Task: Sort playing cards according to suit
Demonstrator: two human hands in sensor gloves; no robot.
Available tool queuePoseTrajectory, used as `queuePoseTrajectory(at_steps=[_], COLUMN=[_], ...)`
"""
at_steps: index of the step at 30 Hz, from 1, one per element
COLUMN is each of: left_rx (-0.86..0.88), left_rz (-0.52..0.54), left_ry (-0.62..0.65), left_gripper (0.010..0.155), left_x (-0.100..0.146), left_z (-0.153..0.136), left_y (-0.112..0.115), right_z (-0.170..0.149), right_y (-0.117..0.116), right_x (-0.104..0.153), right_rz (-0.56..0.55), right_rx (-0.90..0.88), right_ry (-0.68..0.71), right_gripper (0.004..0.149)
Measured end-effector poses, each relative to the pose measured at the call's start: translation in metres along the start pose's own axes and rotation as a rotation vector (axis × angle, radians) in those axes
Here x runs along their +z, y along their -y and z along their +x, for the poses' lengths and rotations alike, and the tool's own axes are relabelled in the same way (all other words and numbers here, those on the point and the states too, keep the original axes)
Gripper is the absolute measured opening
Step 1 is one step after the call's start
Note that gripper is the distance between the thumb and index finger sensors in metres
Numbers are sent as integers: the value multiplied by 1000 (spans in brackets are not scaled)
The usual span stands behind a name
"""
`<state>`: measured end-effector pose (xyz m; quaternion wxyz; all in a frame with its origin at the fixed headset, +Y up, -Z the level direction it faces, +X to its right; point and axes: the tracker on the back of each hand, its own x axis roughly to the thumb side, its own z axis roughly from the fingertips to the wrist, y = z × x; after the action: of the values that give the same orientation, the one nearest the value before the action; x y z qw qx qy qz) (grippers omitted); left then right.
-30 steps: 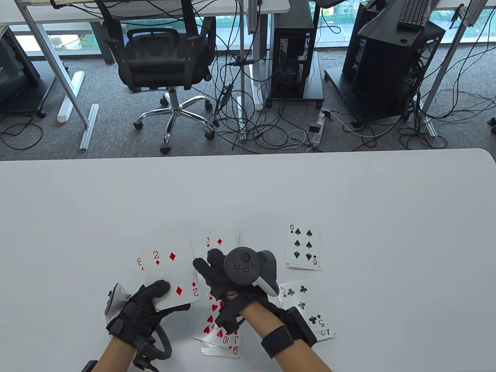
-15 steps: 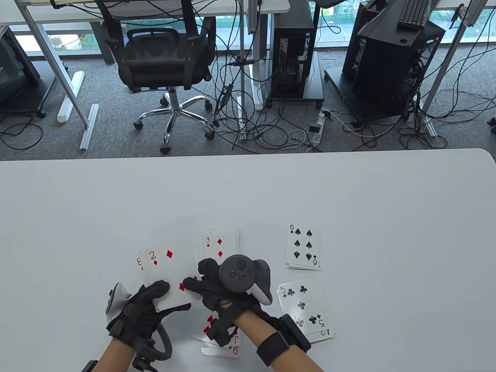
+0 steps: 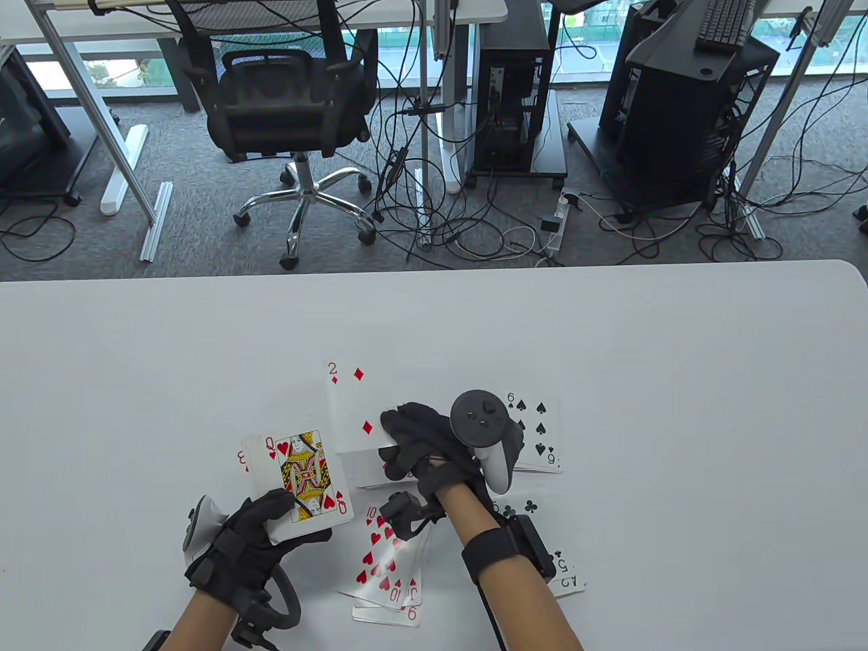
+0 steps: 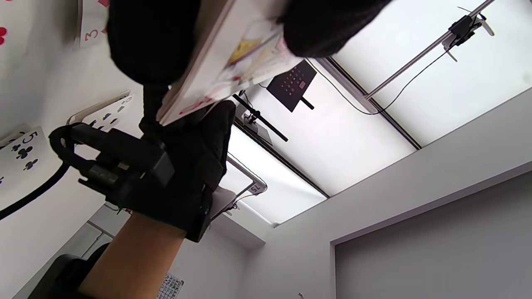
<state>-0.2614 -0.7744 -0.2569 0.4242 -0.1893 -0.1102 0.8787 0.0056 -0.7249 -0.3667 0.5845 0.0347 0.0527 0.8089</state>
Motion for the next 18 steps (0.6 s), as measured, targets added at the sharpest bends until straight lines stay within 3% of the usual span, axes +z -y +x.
queuePoseTrajectory(at_steps=[5,13,18], left_rx=[3,2,-1], left_rz=[1,-3,-4], left_ry=[-3,-5,-13], left_gripper=[60,59,60], left_x=[0,0,0], left_z=[0,0,-1], left_y=[0,-1,-2], right_z=[-19,-25,-32], right_y=[-11,-37,-47], right_x=[-10,-20,-21], right_rz=[-80,4,54], right_rx=[351,964,1152], right_ry=[-76,-129,-141], right_gripper=[44,53,57])
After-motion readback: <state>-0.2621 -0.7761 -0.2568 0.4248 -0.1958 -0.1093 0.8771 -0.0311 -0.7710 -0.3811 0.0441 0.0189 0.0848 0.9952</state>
